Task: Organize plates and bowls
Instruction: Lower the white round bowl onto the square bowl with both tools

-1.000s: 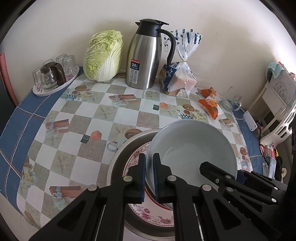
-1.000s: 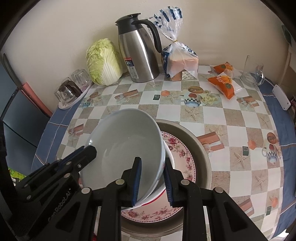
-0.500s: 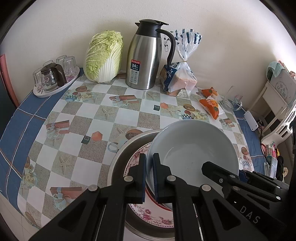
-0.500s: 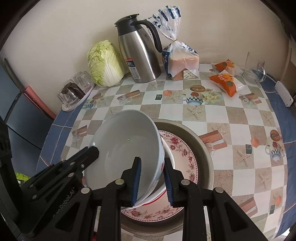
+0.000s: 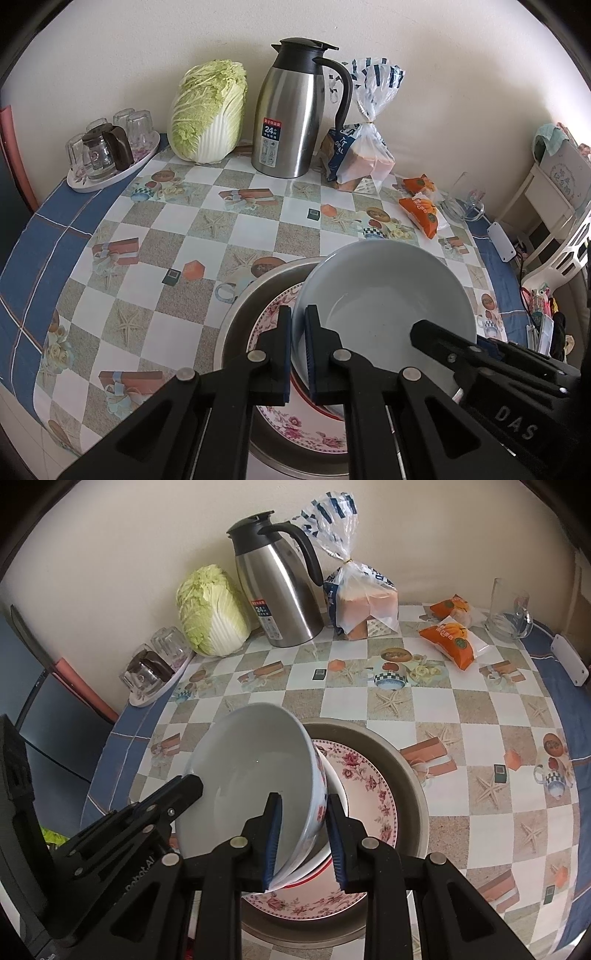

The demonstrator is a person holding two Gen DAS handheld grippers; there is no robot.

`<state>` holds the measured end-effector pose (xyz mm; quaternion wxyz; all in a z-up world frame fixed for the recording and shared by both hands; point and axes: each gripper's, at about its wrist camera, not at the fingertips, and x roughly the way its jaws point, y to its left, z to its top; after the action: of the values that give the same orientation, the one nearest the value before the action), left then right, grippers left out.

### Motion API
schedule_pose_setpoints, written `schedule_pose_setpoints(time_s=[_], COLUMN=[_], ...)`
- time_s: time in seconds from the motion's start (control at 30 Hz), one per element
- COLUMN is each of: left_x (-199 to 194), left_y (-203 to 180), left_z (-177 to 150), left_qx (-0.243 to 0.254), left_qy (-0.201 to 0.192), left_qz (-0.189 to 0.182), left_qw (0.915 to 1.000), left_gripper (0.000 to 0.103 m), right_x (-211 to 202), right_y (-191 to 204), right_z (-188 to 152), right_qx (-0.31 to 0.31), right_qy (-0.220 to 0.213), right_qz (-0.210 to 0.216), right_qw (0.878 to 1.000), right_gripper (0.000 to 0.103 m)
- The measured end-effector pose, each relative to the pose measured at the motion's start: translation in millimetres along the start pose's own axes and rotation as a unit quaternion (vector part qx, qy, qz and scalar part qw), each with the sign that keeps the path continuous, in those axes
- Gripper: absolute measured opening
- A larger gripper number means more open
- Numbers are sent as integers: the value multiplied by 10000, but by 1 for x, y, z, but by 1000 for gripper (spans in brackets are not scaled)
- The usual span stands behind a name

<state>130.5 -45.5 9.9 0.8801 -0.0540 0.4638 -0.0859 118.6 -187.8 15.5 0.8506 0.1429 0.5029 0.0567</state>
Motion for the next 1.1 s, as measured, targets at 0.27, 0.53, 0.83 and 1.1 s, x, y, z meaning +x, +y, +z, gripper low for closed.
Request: schedule_pose_setpoints(time_s=[0.27, 0.53, 0.83, 1.1], left_x=[-1, -1, -3, -9], left_y=[-1, 1, 3, 1], left_z=[0, 0, 0, 0], left_qx=[13, -34, -137, -143], left_qy=[-16, -17, -45, -85], left_qz=[-52, -75, -74, -110], left_qw=[10000, 10000, 9999, 9998], left_gripper=[5, 5, 6, 6], right_x=[-6, -19, -13, 0], right_y=[-4, -11, -16, -22], right_z=[2, 4, 5, 6], right_qx=[30, 75, 98, 196], right_qy=[-78, -326, -283, -161], right_qz=[-64, -58, -57, 42], right_qw=[9999, 9994, 9995, 9997], right_gripper=[28, 28, 25, 21])
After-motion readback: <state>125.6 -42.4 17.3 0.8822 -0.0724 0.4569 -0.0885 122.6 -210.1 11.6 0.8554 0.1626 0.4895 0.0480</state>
